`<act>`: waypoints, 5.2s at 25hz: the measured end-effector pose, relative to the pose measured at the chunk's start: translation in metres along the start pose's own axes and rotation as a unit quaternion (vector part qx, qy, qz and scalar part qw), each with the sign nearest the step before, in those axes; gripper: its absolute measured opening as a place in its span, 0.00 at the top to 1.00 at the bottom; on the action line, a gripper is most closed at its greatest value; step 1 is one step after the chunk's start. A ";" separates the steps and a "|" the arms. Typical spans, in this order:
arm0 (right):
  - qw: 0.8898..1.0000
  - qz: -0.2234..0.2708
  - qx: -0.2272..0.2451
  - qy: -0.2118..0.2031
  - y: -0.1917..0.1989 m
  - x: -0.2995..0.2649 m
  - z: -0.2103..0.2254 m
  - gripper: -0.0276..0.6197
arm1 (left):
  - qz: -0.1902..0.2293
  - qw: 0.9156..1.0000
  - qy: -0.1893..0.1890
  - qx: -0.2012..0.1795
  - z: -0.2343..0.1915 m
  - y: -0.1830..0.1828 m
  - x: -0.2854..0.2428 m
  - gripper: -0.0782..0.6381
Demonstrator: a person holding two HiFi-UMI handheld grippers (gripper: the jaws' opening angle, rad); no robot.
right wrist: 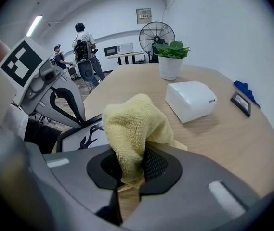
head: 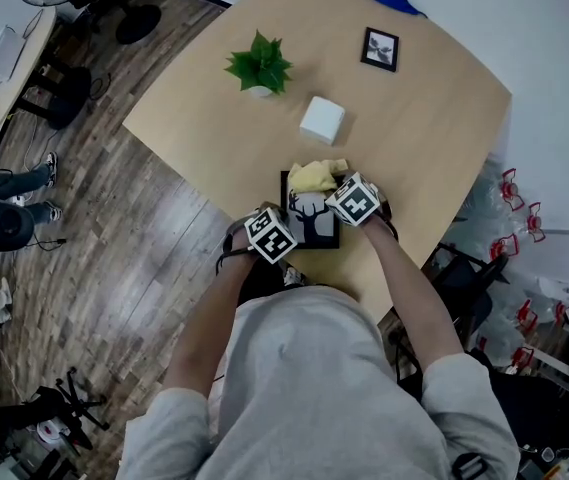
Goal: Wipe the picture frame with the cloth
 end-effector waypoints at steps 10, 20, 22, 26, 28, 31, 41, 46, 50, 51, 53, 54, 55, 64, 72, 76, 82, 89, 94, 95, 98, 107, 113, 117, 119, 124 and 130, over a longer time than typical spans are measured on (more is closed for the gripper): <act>1.000 0.014 -0.022 0.017 0.003 0.012 -0.001 0.88 | 0.006 1.000 0.003 0.002 0.000 0.001 0.000 0.82; 0.998 0.020 -0.041 0.034 0.015 0.017 0.006 0.88 | 0.003 1.000 0.007 -0.004 -0.002 0.002 0.000 0.82; 0.998 0.024 -0.040 0.034 0.017 0.017 0.005 0.88 | 0.003 1.000 0.008 -0.006 -0.001 0.001 0.000 0.82; 0.998 0.026 -0.042 0.034 0.019 0.023 0.000 0.88 | 0.001 1.000 0.008 -0.006 -0.001 0.000 0.001 0.82; 0.998 0.030 -0.045 0.034 0.021 0.024 -0.002 0.88 | 0.002 1.000 0.007 -0.006 -0.001 0.000 0.001 0.82; 0.998 0.034 -0.043 0.035 0.025 0.027 -0.007 0.88 | 0.005 1.000 0.005 -0.003 -0.001 0.001 0.001 0.82; 0.998 0.036 -0.033 0.036 0.041 0.035 -0.026 0.88 | 0.013 1.000 0.008 0.010 -0.003 0.002 0.002 0.82; 0.999 0.033 -0.022 0.033 0.048 0.040 -0.036 0.88 | 0.013 1.000 0.012 0.011 -0.004 0.001 0.002 0.82; 0.999 0.030 -0.009 0.042 0.051 0.042 -0.042 0.88 | 0.013 1.000 0.013 0.007 -0.004 0.001 0.003 0.82; 0.999 0.028 -0.009 0.042 0.051 0.041 -0.042 0.88 | 0.014 1.000 0.014 0.003 -0.004 0.001 0.004 0.82; 0.999 0.025 -0.009 0.041 0.049 0.041 -0.042 0.88 | 0.014 1.000 0.016 -0.010 -0.003 0.002 0.004 0.82; 0.999 0.023 -0.009 0.040 0.049 0.041 -0.042 0.88 | 0.013 1.000 0.016 -0.014 -0.002 0.003 0.005 0.82; 0.999 0.022 -0.009 0.039 0.049 0.041 -0.043 0.88 | 0.012 1.000 0.018 -0.017 -0.002 0.005 0.005 0.82; 0.999 0.020 -0.011 0.040 0.050 0.040 -0.041 0.88 | -0.004 0.999 0.035 -0.022 -0.001 0.013 0.007 0.82; 0.999 0.014 0.013 0.037 0.037 0.033 -0.049 0.88 | -0.015 0.999 0.044 -0.015 -0.002 0.009 0.007 0.82; 0.999 -0.003 0.046 0.019 0.028 0.017 -0.064 0.88 | -0.007 0.999 0.043 -0.001 -0.002 0.008 0.007 0.82; 0.999 -0.012 0.052 0.010 0.018 0.010 -0.069 0.88 | 0.001 0.999 0.044 0.010 -0.004 0.011 0.009 0.82; 0.998 -0.006 0.055 0.004 0.001 0.001 -0.076 0.88 | -0.001 0.999 0.041 0.006 -0.003 0.010 0.009 0.82; 1.000 0.008 0.024 -0.012 -0.013 -0.010 -0.080 0.88 | 0.008 0.999 0.042 0.016 -0.003 0.012 0.009 0.82; 1.000 0.013 0.014 -0.015 -0.016 -0.012 -0.081 0.88 | 0.010 0.999 0.042 0.017 -0.004 0.012 0.009 0.82; 0.999 0.021 0.002 -0.026 -0.026 -0.018 -0.087 0.88 | 0.007 0.999 0.040 0.016 -0.003 0.014 0.010 0.82; 0.998 0.026 0.006 -0.048 -0.035 -0.022 -0.093 0.88 | -0.002 0.999 0.039 0.007 -0.003 0.015 0.007 0.82; 0.997 0.041 0.018 -0.067 -0.033 -0.021 -0.097 0.88 | -0.003 0.999 0.037 0.004 -0.003 0.015 0.007 0.82; 0.995 0.044 0.027 -0.084 -0.028 -0.017 -0.102 0.88 | -0.001 0.999 0.036 0.006 0.000 0.014 0.009 0.82; 0.995 0.041 0.036 -0.083 -0.025 -0.015 -0.105 0.88 | 0.000 0.999 0.035 0.006 0.001 0.013 0.008 0.82; 0.996 0.036 0.041 -0.072 -0.022 -0.014 -0.112 0.88 | 0.001 0.999 0.033 0.007 -0.001 0.015 0.007 0.82; 0.997 0.029 0.025 -0.070 -0.020 -0.013 -0.112 0.88 | 0.009 0.999 0.034 0.003 -0.001 0.012 0.008 0.82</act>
Point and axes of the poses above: the fingertips, and each gripper's own axes: x backward along the fingers, z to its right, y out of its underside, the point moved 8 cm from there along x, backward along the fingers, and after that the axes turned 5 degrees about y, right-handed, at the moved point
